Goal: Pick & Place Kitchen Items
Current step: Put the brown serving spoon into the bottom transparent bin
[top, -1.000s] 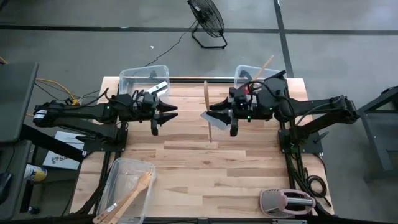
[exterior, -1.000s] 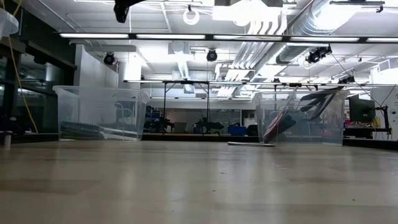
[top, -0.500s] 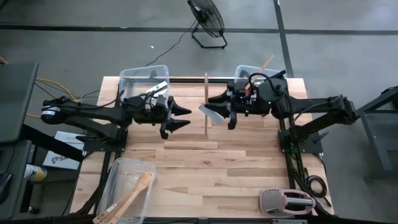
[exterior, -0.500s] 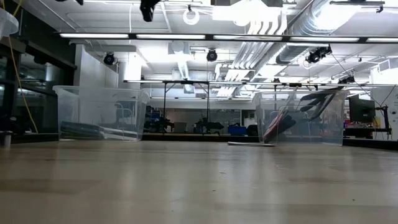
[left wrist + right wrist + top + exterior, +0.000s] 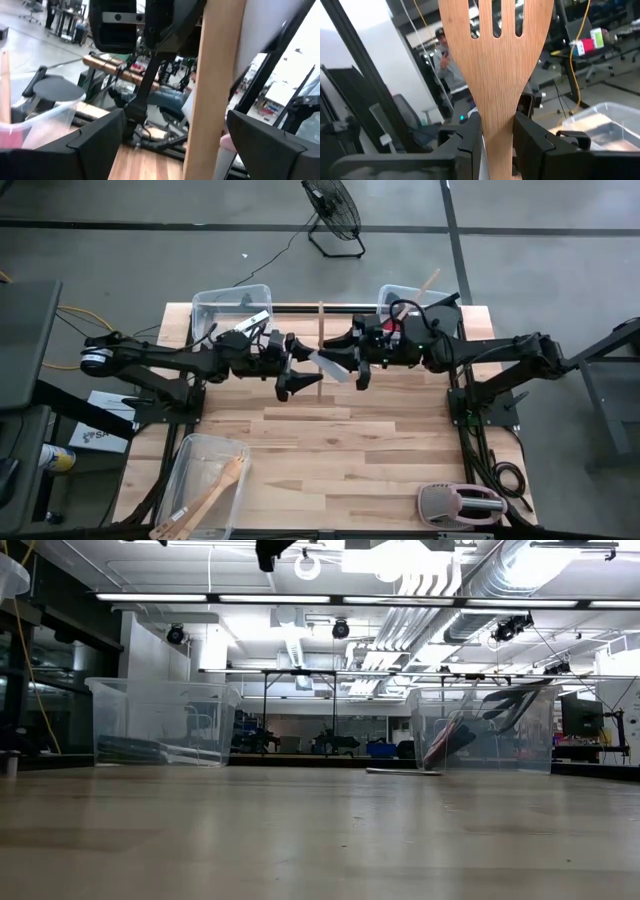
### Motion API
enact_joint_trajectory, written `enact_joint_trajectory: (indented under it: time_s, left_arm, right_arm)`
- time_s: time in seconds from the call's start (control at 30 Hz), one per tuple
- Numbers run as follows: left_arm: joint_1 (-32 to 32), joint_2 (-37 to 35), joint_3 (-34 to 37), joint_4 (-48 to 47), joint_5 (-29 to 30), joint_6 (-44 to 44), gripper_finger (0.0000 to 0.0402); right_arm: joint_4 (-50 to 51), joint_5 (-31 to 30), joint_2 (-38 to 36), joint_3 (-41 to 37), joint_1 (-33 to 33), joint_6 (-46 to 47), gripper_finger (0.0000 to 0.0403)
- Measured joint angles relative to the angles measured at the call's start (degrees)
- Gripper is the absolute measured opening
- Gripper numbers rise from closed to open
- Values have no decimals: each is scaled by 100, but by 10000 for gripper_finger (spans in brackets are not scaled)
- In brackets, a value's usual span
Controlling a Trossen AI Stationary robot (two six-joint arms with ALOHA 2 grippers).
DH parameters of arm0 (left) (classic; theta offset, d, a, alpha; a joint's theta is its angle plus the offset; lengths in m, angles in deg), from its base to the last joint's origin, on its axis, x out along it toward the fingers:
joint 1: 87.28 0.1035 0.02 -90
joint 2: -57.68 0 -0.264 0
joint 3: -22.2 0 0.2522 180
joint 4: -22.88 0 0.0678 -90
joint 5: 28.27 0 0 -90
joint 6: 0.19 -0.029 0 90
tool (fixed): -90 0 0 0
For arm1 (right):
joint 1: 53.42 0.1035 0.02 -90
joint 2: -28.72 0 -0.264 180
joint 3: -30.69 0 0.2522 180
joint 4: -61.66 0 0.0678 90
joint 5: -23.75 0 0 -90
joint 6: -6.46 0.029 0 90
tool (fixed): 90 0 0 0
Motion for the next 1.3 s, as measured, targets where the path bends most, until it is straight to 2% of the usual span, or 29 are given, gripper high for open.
enact_joint_trajectory:
  time_s: [0.1,1.07,1.17,1.3]
  left_arm:
    - [0,53,-141,-253,0,2,347]
    - [-4,110,-143,-578,247,336,346]
    - [-2,110,-143,-580,249,313,328]
    - [-2,110,-143,-585,200,299,277]
  right_arm:
    - [25,56,21,-4,-17,4,79]
    - [-497,93,193,-4,-50,-4,79]
    - [-474,90,193,-4,-68,-4,79]
    - [-426,100,193,-4,-125,0,79]
